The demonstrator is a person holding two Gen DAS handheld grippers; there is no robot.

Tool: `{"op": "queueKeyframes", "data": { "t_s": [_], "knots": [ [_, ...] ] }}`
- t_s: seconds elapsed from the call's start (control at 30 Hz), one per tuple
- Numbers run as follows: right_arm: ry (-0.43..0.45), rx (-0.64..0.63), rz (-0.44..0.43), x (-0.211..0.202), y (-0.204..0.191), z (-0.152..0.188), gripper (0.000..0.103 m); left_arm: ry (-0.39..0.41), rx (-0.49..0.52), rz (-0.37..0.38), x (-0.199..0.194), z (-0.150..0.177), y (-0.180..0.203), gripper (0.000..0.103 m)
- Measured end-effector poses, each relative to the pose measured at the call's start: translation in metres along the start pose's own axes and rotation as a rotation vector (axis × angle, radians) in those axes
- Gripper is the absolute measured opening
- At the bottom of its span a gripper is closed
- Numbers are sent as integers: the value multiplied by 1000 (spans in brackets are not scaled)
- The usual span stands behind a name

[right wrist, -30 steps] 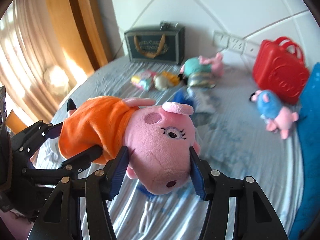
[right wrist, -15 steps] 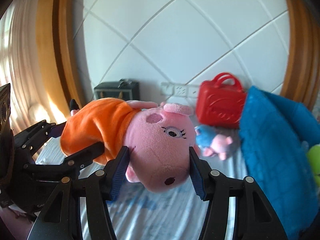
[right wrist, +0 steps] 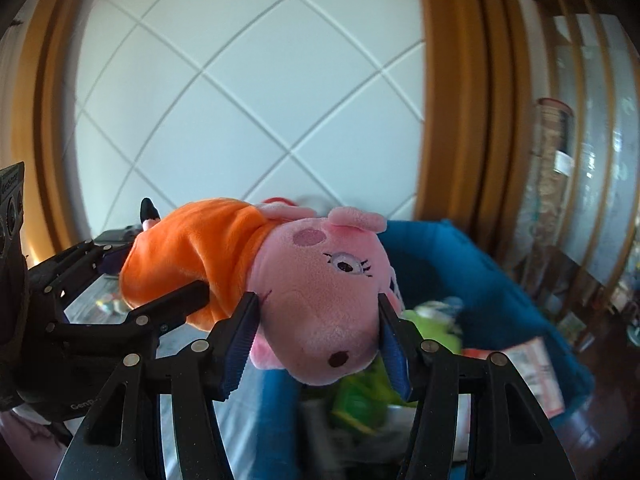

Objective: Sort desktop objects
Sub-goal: 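Carry the held pig plush with the left gripper over the blue bin, then release the pig plush into the bin and return the left gripper over the bed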

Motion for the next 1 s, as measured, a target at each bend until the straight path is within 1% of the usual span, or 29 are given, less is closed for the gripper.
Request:
{"op": "queueKeyframes", "data": {
  "t_s": [0.13, 0.2, 0.23, 0.27, 0.33, 0.37, 0.4, 0.43, 0.5, 0.63, 0.7, 0.77, 0.83, 0.9, 0.97, 1.0],
  "knots": [
    [-25, 62, 37, -11, 53, 18, 56, -40, 54, 57, 25, -9, 60, 64],
    [-41, 91, 54, -15, 74, 29, 57, -71, 89, 69, 36, -7, 82, 64],
    [-53, 101, 60, -11, 80, 34, 56, -85, 110, 75, 41, -5, 93, 64],
    [-62, 105, 66, -11, 82, 42, 53, -100, 125, 80, 45, -4, 104, 64],
    [-116, 116, 135, -4, 96, 52, 53, -147, 145, 89, 54, -1, 120, 65],
    [-138, 129, 148, 1, 110, 57, 53, -171, 150, 93, 59, 3, 122, 65],
    [-159, 156, 142, 6, 118, 63, 53, -192, 152, 95, 63, 6, 126, 65],
    [-163, 165, 131, 9, 118, 67, 53, -209, 151, 89, 67, 9, 129, 65],
    [-155, 177, 106, 8, 123, 73, 53, -225, 145, 81, 72, 13, 127, 65],
    [-145, 181, 101, 4, 124, 77, 54, -241, 106, 79, 70, 20, 120, 68],
    [-135, 175, 87, 0, 122, 80, 60, -226, 94, 73, 66, 23, 113, 69],
    [-127, 169, 79, 0, 118, 80, 81, -212, 78, 65, 62, 25, 105, 75],
    [-119, 155, 82, -3, 108, 78, 88, -195, 53, 58, 54, 26, 96, 78],
    [-112, 147, 86, -4, 100, 76, 90, -188, 32, 51, 50, 26, 87, 78],
    [-96, 142, 88, -7, 92, 73, 99, -182, 10, 36, 45, 27, 78, 79],
    [-88, 138, 90, -9, 88, 71, 102, -179, 0, 24, 42, 28, 72, 79]
  ]
}}
Point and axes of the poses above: each gripper's, at about its wrist camera, not at the fingertips, and x roughly the way its jaws point, y to its right, z to its underside, the point moved 1 cm from there along x, roughly the way its jaws point, and after that the axes turned 14 degrees about -z, right-handed, at the moved point
